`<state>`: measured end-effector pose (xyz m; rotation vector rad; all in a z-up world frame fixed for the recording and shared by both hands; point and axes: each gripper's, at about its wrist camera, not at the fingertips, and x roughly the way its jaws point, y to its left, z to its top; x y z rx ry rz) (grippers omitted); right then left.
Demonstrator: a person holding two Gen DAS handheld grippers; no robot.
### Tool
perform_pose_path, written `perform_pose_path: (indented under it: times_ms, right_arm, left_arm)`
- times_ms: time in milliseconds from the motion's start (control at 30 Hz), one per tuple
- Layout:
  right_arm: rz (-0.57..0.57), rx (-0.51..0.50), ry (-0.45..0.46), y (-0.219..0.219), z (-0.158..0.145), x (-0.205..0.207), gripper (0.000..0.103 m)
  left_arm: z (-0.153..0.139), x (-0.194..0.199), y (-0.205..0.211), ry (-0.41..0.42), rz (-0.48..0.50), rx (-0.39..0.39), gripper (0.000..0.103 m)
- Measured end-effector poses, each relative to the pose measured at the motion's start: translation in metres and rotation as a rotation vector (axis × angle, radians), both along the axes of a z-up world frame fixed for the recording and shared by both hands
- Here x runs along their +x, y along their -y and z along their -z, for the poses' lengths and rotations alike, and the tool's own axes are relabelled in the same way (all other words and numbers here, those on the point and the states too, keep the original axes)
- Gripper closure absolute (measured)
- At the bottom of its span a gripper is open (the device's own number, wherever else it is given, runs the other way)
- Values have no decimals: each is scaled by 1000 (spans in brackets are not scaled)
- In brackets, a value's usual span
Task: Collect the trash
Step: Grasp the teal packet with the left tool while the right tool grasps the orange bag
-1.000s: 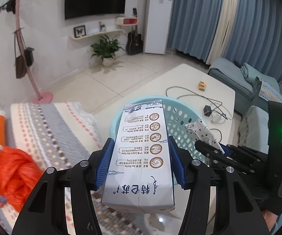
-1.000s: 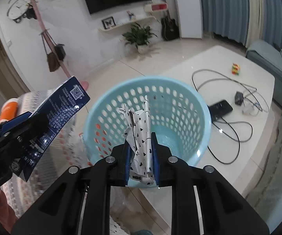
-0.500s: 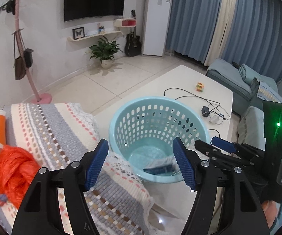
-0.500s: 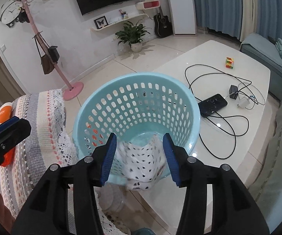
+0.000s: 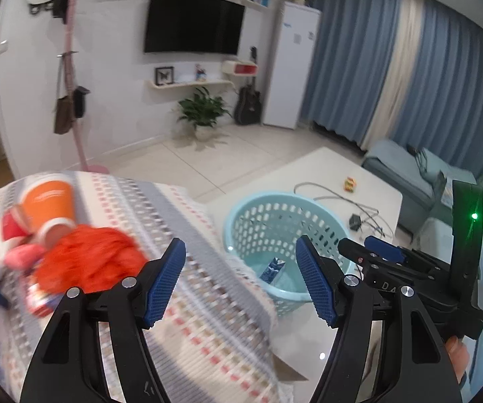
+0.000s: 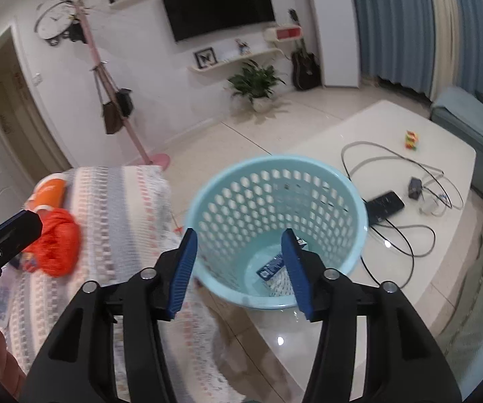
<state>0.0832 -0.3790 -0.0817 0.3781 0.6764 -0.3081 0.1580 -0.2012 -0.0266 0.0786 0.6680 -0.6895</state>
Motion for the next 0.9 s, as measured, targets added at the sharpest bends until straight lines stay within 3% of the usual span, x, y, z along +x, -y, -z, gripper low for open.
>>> perform_pose_path:
  times_ms: [233, 533, 700, 900]
  right_arm:
    - [-114, -57, 93, -60, -35, 1, 42]
    - [-309, -132, 163, -147, -49, 31, 29]
    - [-381, -169, 163, -178, -39, 58, 21]
    - [-411, -182, 92, -196, -13, 94, 20]
  left_arm:
    - [-24, -19, -75, 48, -132, -50, 36]
    - [-32, -36, -213, 85, -447, -32, 36]
    - [-13, -43, -293, 41, -636, -27, 36]
    - [23, -48, -378, -62, -819, -50, 36]
